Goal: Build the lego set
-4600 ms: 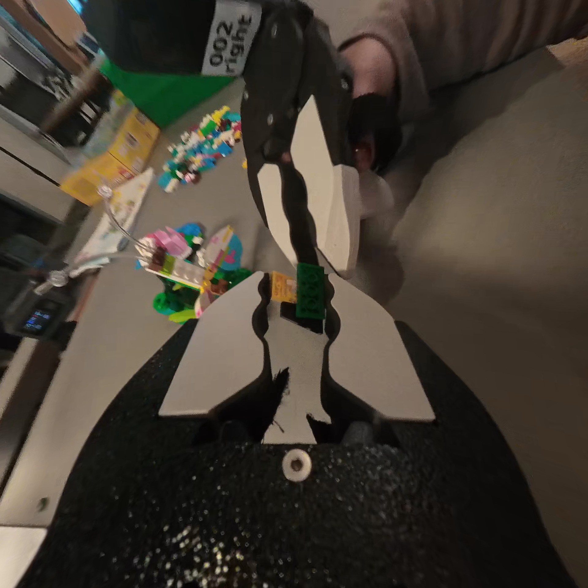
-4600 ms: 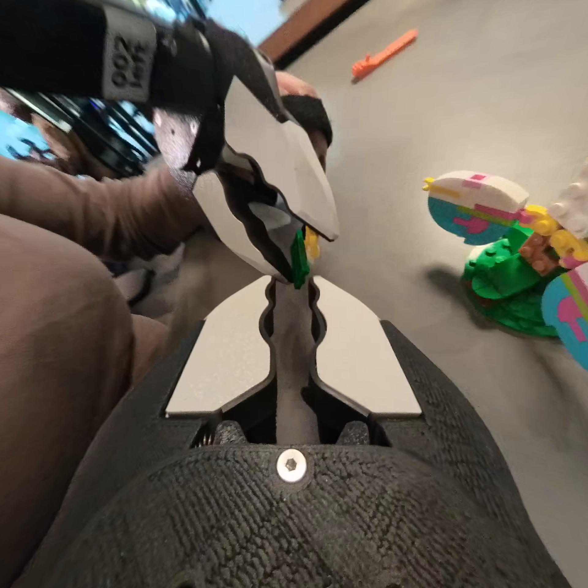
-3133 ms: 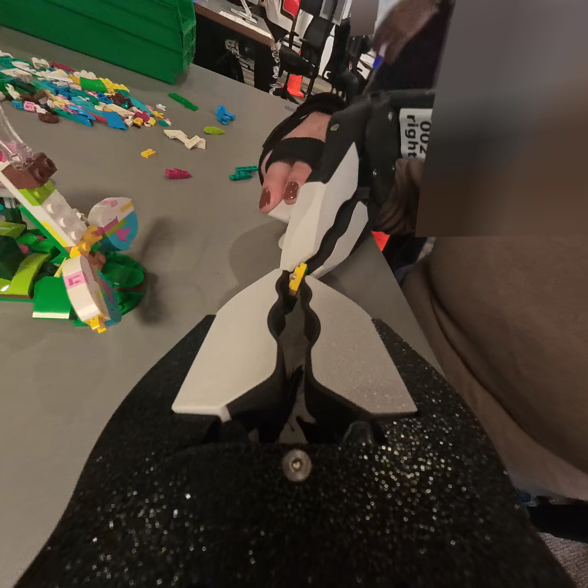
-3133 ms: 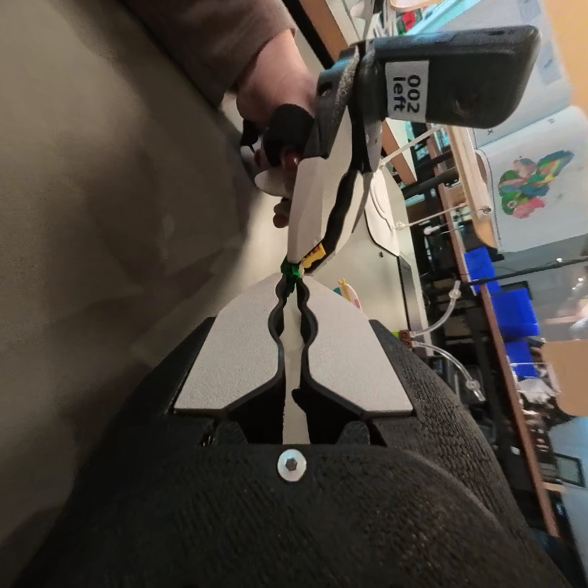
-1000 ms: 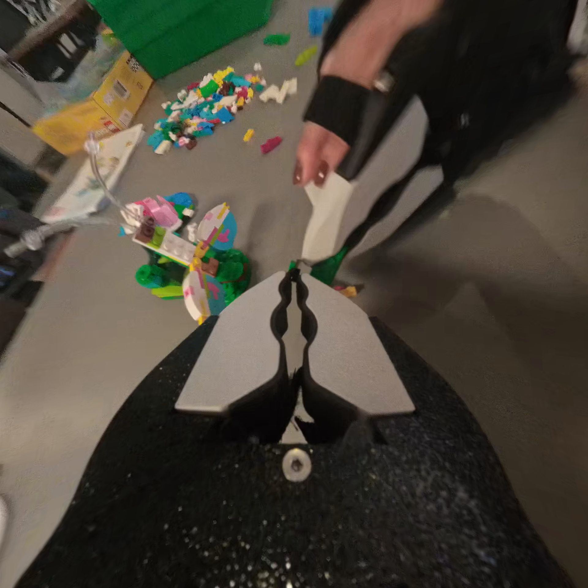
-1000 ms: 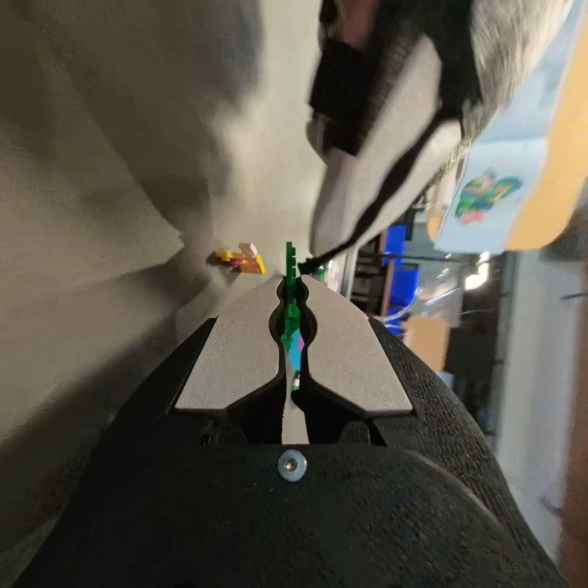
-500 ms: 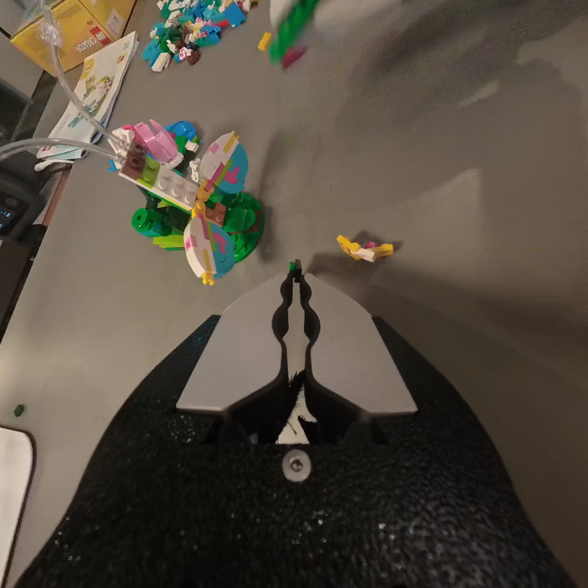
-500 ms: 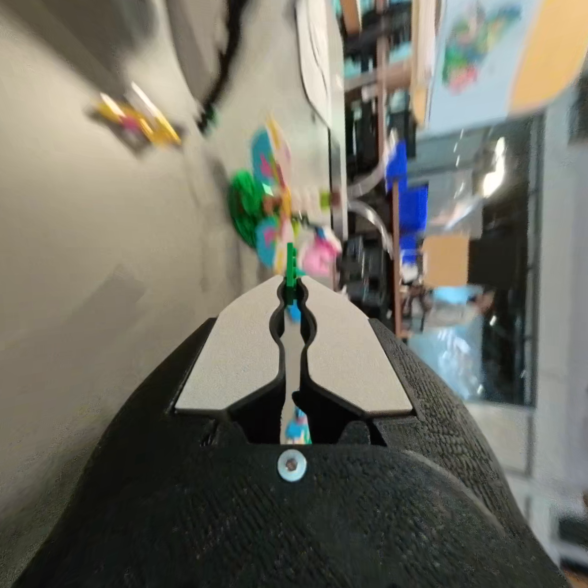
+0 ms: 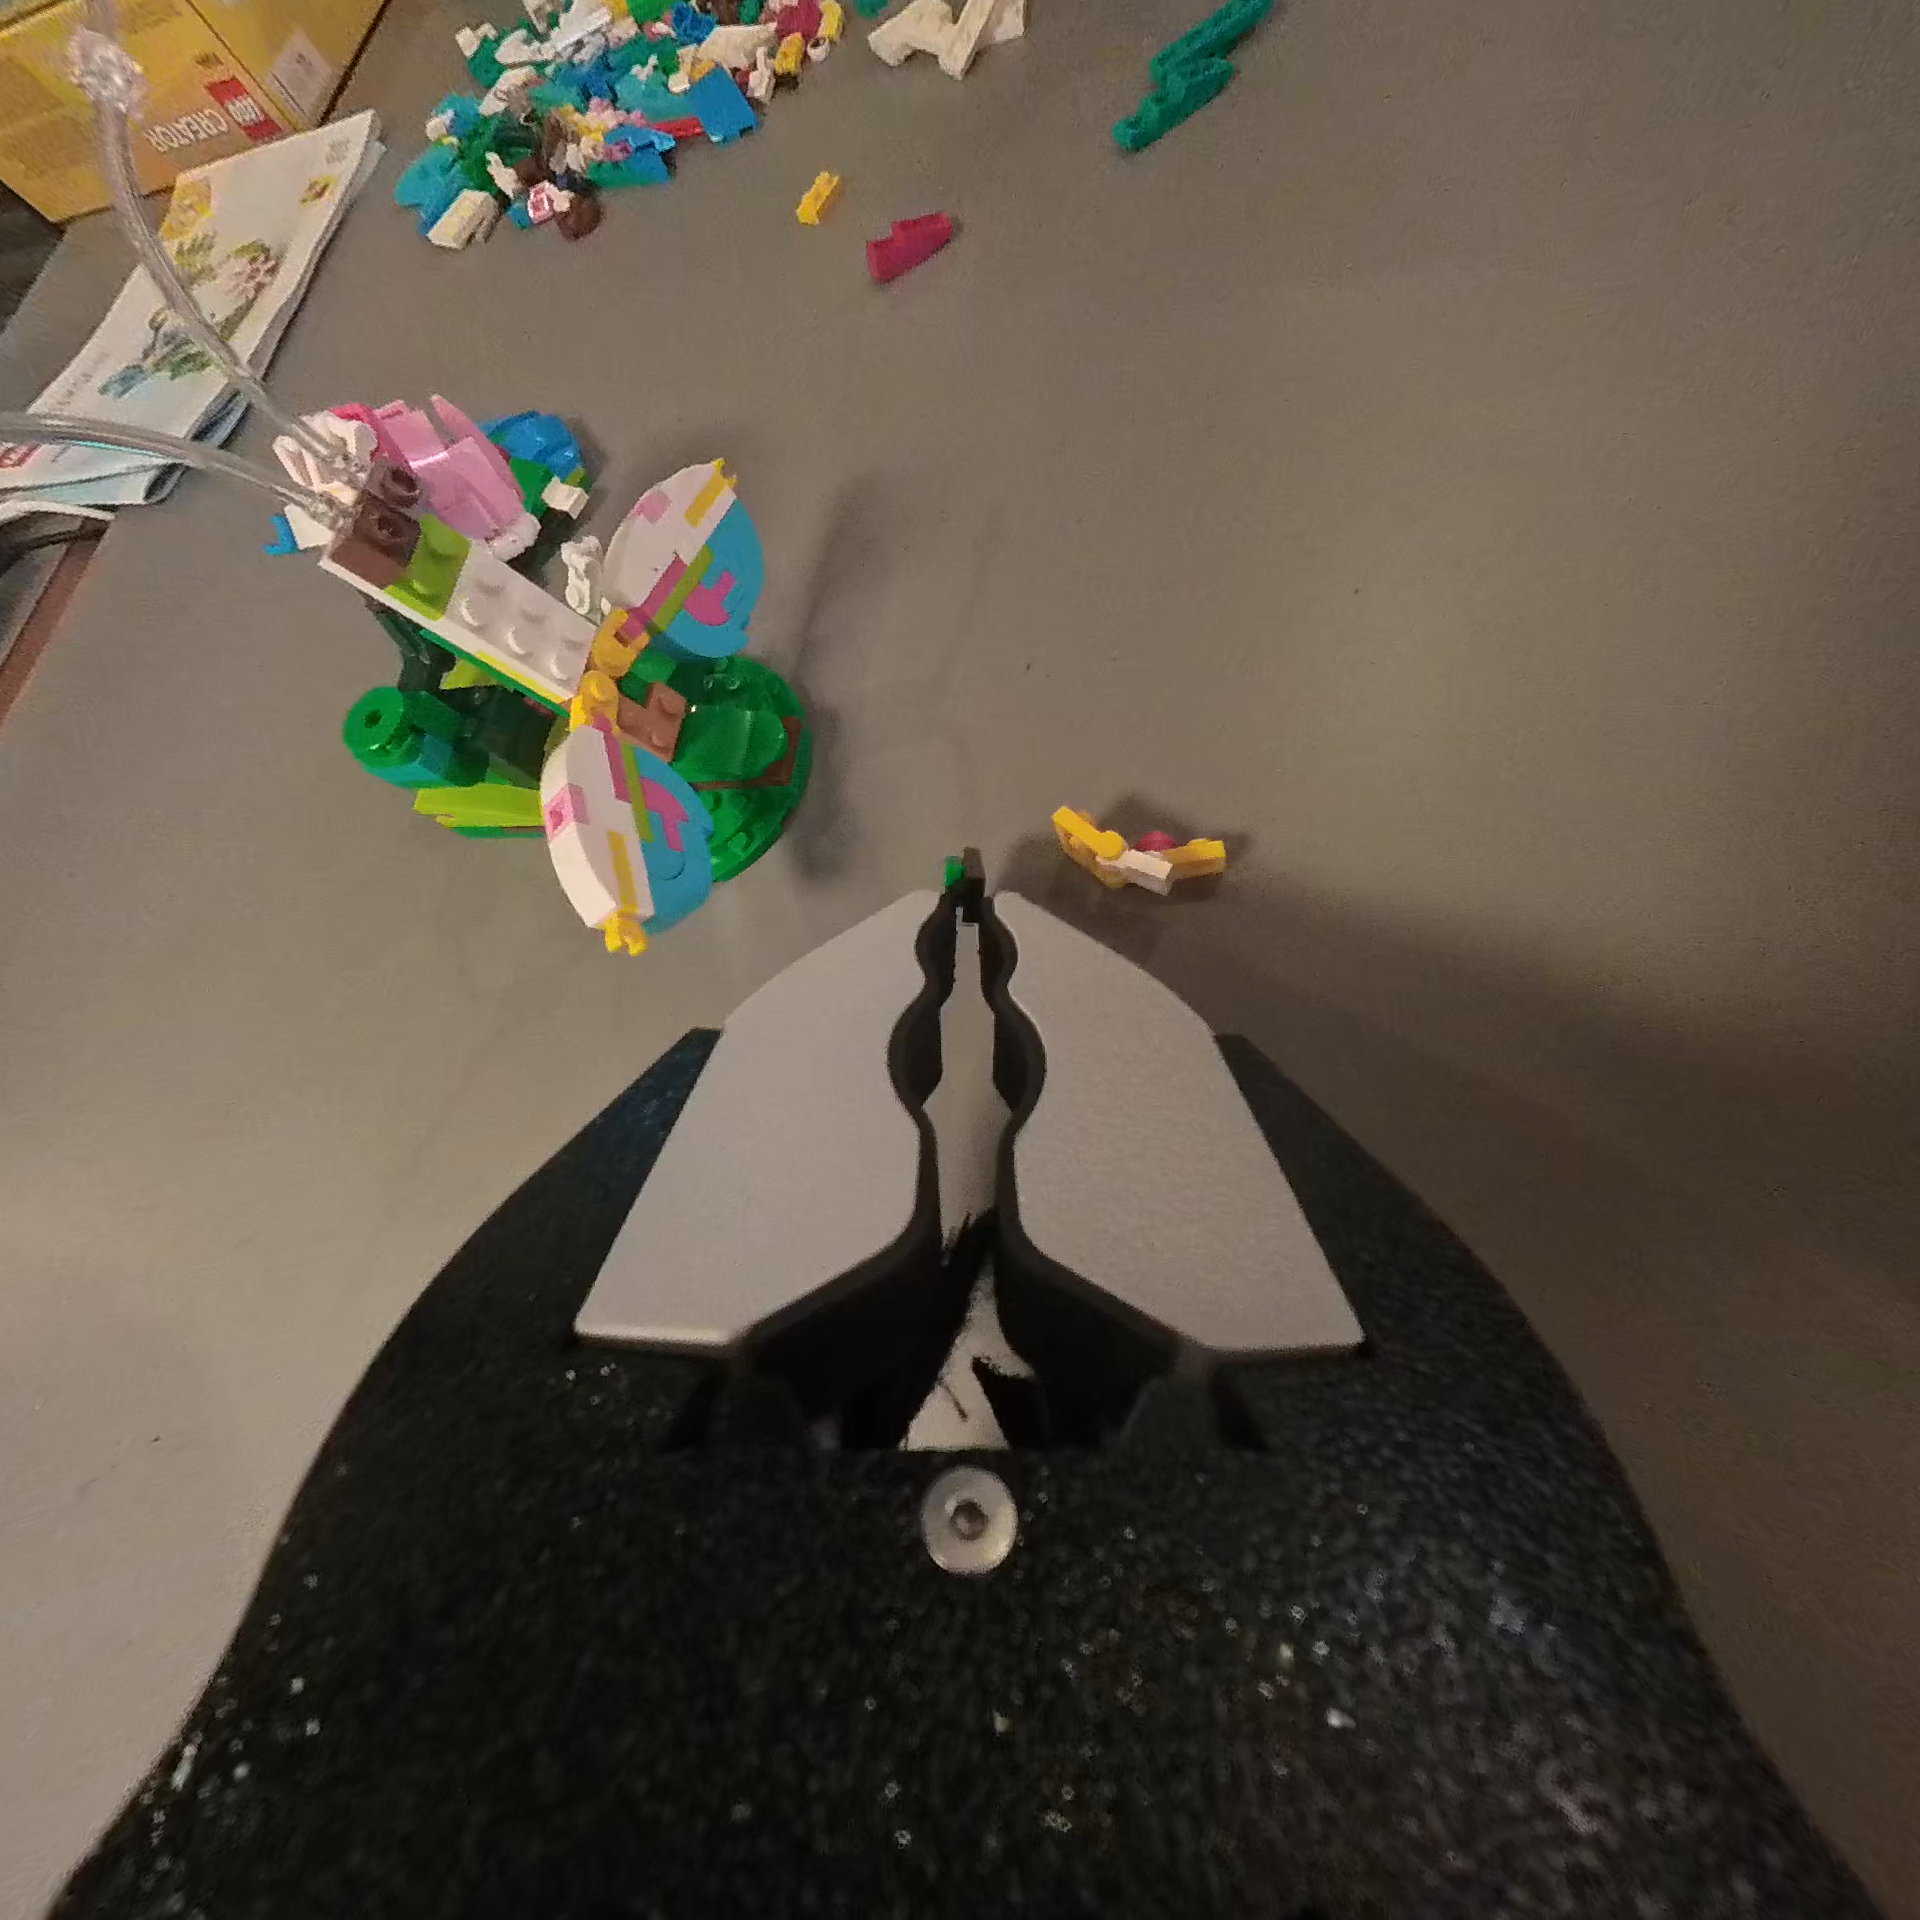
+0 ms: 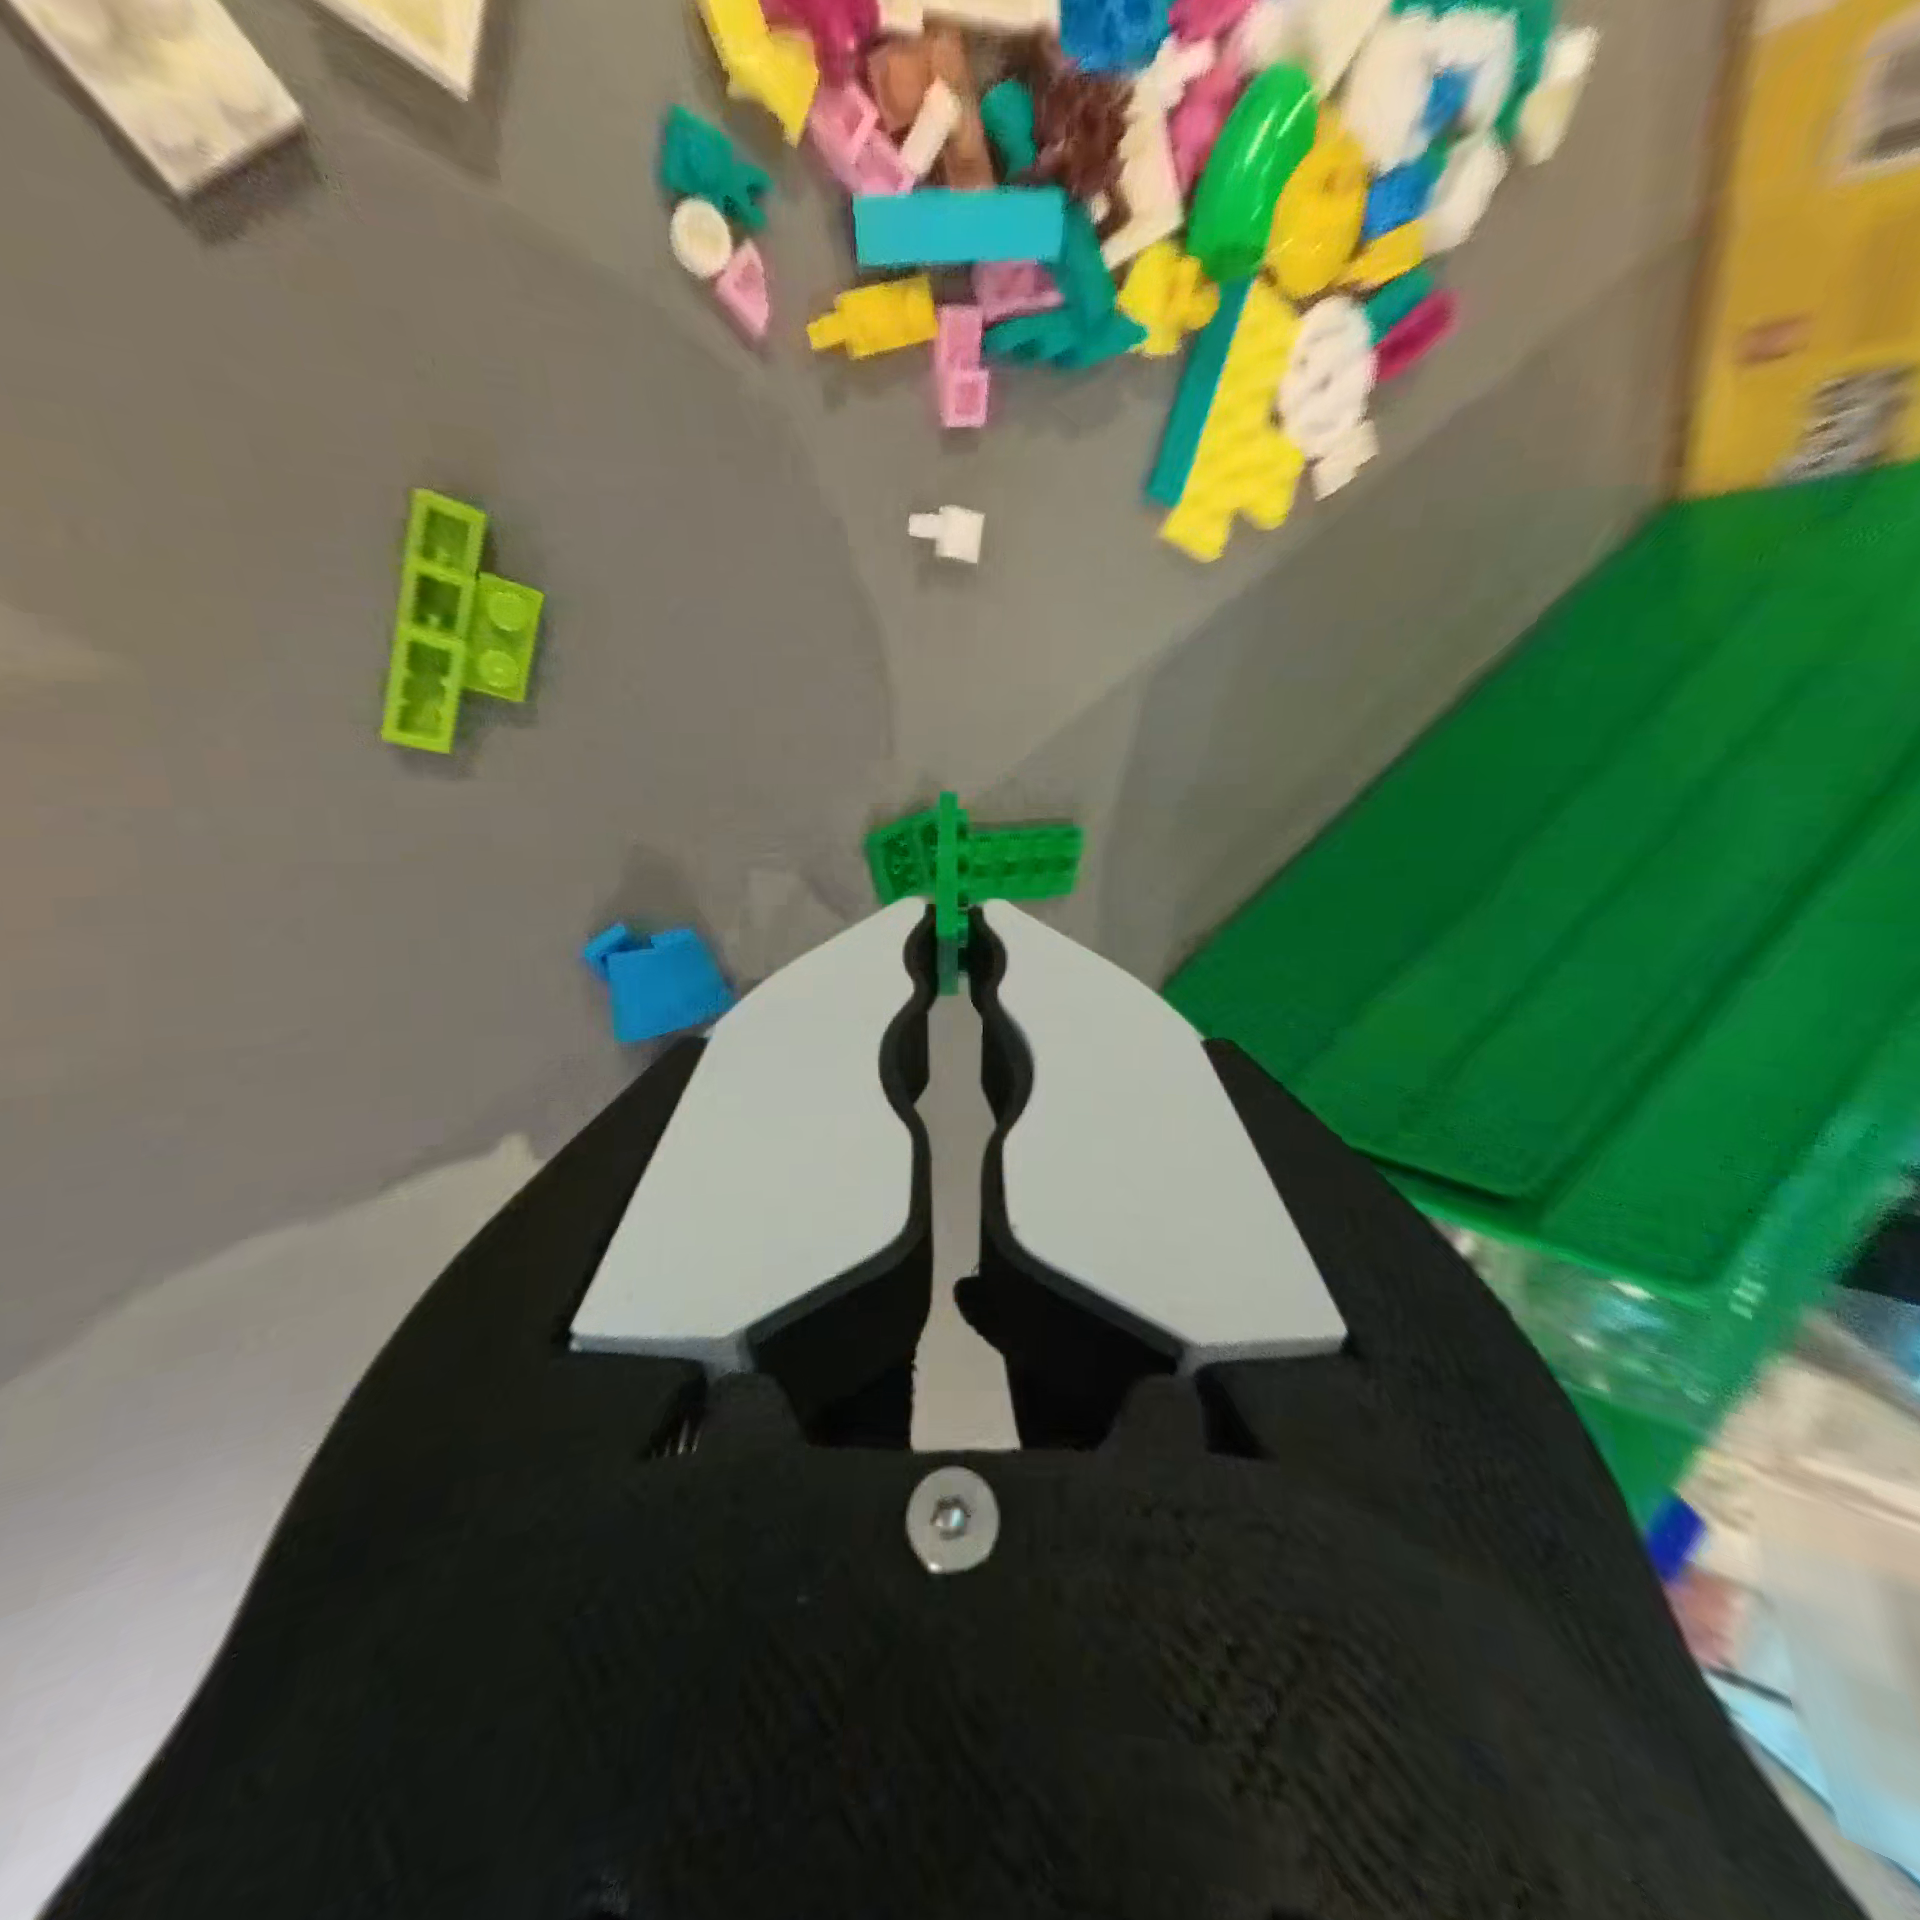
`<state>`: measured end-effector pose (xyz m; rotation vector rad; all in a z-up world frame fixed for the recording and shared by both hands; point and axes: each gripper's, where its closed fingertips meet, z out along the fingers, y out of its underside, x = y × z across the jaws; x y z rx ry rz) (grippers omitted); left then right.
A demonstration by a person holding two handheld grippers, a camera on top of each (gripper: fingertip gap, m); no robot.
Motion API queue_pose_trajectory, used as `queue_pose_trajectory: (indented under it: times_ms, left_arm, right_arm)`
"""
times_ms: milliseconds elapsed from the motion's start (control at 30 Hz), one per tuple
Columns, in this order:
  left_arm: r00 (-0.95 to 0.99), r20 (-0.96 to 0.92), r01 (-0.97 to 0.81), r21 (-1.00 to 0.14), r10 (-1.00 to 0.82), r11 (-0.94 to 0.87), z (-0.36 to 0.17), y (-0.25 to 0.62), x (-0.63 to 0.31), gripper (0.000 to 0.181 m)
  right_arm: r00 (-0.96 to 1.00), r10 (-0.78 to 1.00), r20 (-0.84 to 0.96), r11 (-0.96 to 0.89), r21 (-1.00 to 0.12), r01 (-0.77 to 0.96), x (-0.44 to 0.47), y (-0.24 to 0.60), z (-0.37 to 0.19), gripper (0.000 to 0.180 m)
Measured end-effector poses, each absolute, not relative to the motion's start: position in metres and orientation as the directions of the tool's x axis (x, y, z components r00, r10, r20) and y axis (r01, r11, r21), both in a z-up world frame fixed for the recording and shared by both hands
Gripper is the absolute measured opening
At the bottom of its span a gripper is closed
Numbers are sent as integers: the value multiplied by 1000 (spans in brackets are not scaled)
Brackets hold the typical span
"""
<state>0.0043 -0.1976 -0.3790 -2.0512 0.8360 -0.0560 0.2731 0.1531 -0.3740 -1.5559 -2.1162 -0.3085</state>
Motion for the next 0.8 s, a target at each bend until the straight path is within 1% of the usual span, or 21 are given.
queue_pose_trajectory:
  times_ms: [33, 233, 300, 400, 567, 667, 700, 733, 767, 800]
  left_arm:
    - [771, -262, -538, -756, -580, -373, -379, -198, 5, 4]
    - [765, -262, -546, -749, -588, -376, -379, -199, 5, 4]
    - [761, -264, -552, -744, -592, -377, -380, -200, 6, 4]
    - [755, -260, -557, -739, -602, -380, -382, -200, 8, 4]
    - [754, -263, -559, -738, -602, -378, -382, -200, 7, 4]
    - [761, -266, -546, -755, -591, -364, -378, -199, 6, 4]
    - [764, -275, -542, -763, -584, -351, -375, -198, 6, 4]
    - [766, -293, -542, -773, -572, -330, -371, -197, 5, 4]
    - [765, -320, -545, -784, -559, -296, -365, -195, 4, 4]
    - [755, -357, -554, -796, -550, -243, -358, -194, 5, 4]
  right_arm:
    - [-227, 847, 481, 307, -92, 947, 275, 157, -378, 3]
    - [-283, 862, 421, 296, 35, 954, 283, 164, -391, 5]
    - [-288, 877, 385, 287, 61, 956, 283, 161, -393, 15]
    - [-250, 903, 348, 251, 43, 967, 279, 159, -389, 26]
    - [-163, 939, 304, 169, 8, 986, 277, 156, -374, 39]
    - [-110, 933, 341, 121, -8, 993, 275, 153, -358, 44]
    - [-95, 921, 377, 113, -25, 993, 271, 150, -349, 46]
    - [-86, 909, 407, 127, -73, 989, 261, 142, -341, 46]
    - [-88, 903, 421, 168, -157, 973, 243, 126, -333, 45]
    - [-103, 903, 418, 231, -268, 935, 218, 102, -325, 44]
